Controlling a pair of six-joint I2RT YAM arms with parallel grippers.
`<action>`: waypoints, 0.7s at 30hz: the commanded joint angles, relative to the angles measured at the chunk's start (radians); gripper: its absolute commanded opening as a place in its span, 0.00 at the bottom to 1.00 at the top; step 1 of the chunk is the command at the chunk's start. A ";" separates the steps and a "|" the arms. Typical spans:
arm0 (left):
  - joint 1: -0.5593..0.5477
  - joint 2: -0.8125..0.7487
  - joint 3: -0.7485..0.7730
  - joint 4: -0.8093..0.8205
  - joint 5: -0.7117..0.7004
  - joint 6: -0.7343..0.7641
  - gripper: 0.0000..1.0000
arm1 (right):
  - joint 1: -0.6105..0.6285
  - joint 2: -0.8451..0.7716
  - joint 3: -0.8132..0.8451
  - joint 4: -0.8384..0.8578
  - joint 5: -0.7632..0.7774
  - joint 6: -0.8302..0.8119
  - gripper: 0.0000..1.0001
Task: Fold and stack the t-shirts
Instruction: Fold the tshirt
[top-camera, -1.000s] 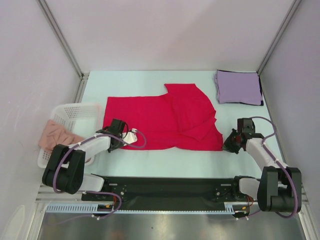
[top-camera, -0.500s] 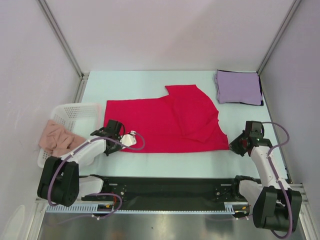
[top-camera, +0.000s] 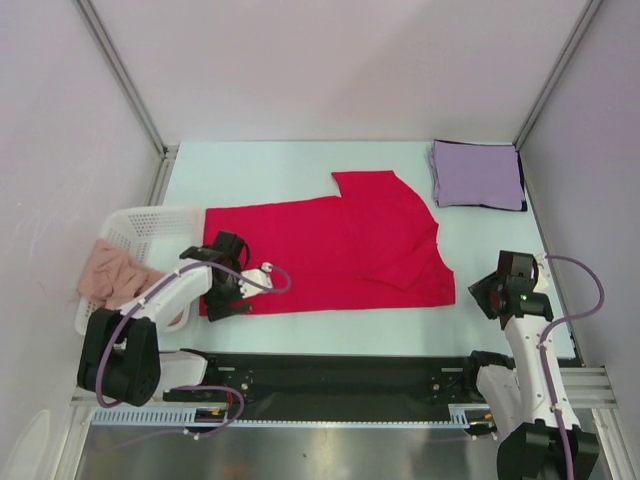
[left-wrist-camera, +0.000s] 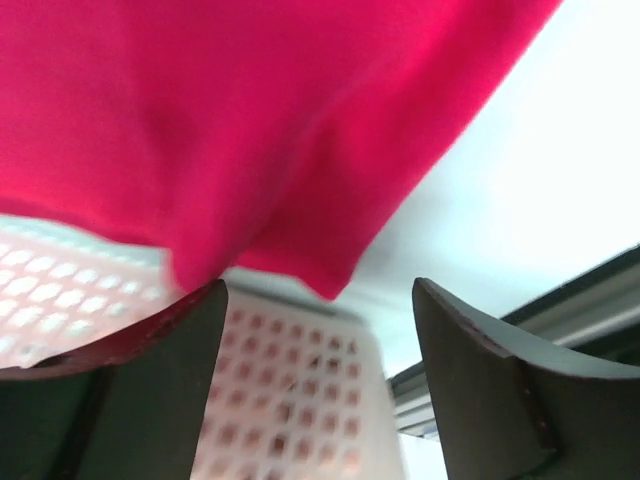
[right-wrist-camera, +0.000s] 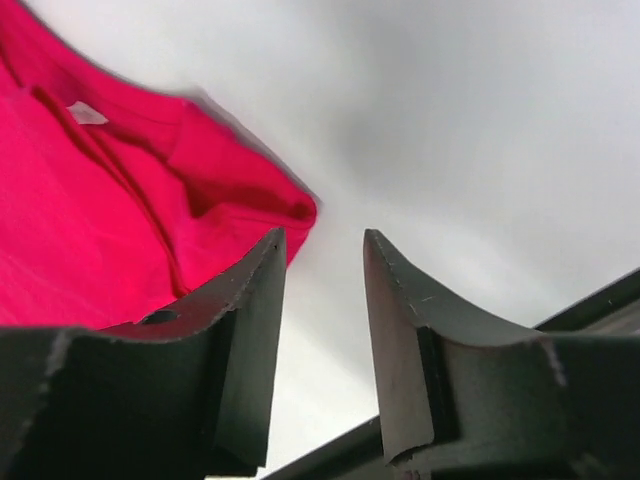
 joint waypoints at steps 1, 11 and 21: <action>0.006 -0.002 0.133 -0.103 0.067 -0.003 0.82 | -0.003 -0.007 0.054 0.112 -0.044 -0.075 0.43; 0.033 0.053 0.355 0.035 0.155 -0.241 0.71 | 0.422 0.425 0.284 0.170 -0.167 -0.473 0.55; 0.136 0.306 0.277 0.121 -0.077 -0.198 0.71 | 0.683 0.775 0.457 0.128 0.010 -0.681 0.52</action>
